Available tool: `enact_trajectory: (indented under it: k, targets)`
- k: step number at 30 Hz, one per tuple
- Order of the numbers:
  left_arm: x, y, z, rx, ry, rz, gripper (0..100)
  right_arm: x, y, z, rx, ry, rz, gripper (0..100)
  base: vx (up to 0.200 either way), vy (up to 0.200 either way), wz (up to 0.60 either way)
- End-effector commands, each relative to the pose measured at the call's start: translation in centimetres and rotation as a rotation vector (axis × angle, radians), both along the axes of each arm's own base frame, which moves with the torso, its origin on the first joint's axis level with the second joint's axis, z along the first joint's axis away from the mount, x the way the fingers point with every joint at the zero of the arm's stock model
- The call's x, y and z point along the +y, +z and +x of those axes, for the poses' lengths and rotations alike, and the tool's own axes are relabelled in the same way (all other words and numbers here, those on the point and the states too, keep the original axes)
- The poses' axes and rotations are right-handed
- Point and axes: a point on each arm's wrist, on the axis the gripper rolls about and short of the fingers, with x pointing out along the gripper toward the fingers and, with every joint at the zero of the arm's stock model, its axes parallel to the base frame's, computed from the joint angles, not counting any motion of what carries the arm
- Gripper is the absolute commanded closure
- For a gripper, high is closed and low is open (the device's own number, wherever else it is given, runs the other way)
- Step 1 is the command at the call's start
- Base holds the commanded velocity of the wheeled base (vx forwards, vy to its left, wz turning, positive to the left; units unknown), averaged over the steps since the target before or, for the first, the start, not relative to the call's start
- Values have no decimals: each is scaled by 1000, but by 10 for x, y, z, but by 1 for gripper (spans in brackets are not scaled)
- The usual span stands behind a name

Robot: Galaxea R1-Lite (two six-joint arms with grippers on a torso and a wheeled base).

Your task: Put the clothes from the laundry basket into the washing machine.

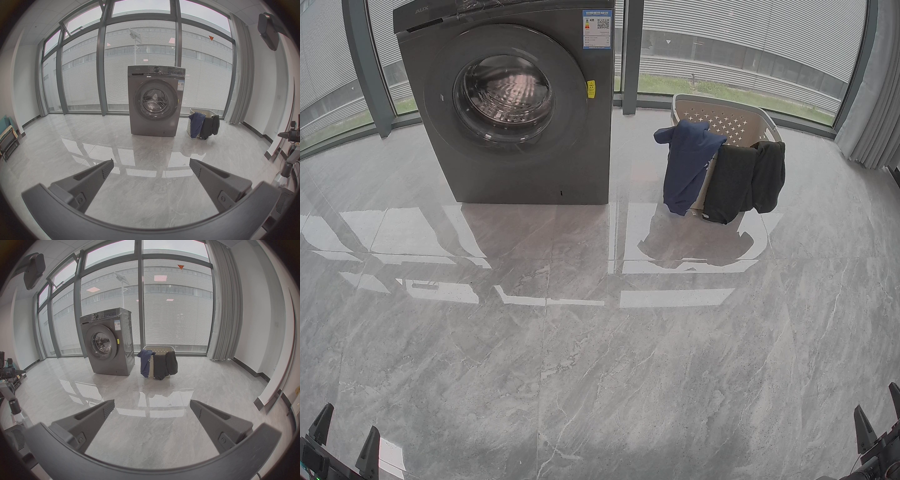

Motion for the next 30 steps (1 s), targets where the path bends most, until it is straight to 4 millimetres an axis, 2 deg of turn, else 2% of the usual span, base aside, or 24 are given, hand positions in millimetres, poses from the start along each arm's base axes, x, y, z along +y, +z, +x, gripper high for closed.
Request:
enact_trajectory:
  k: [1,7,22,25,30]
  targets:
    - [0,-5,0,3,1,-1,0,0,-5,0,2,3,0,0,0,0,0]
    - [0,-5,0,3,1,-1,0,0,-5,0,2,3,0,0,0,0,0]
    - [0,-5,0,3,3,-4,0,0,-5,0,1,1,0,0,200,0,0]
    - [0,-5,0,3,3,-3,0,0,-5,0,1,4,-2,0,0,0,0]
    - [0,-5,0,3,3,-3,0,0,-5,0,1,6,0,0,0,0,-600]
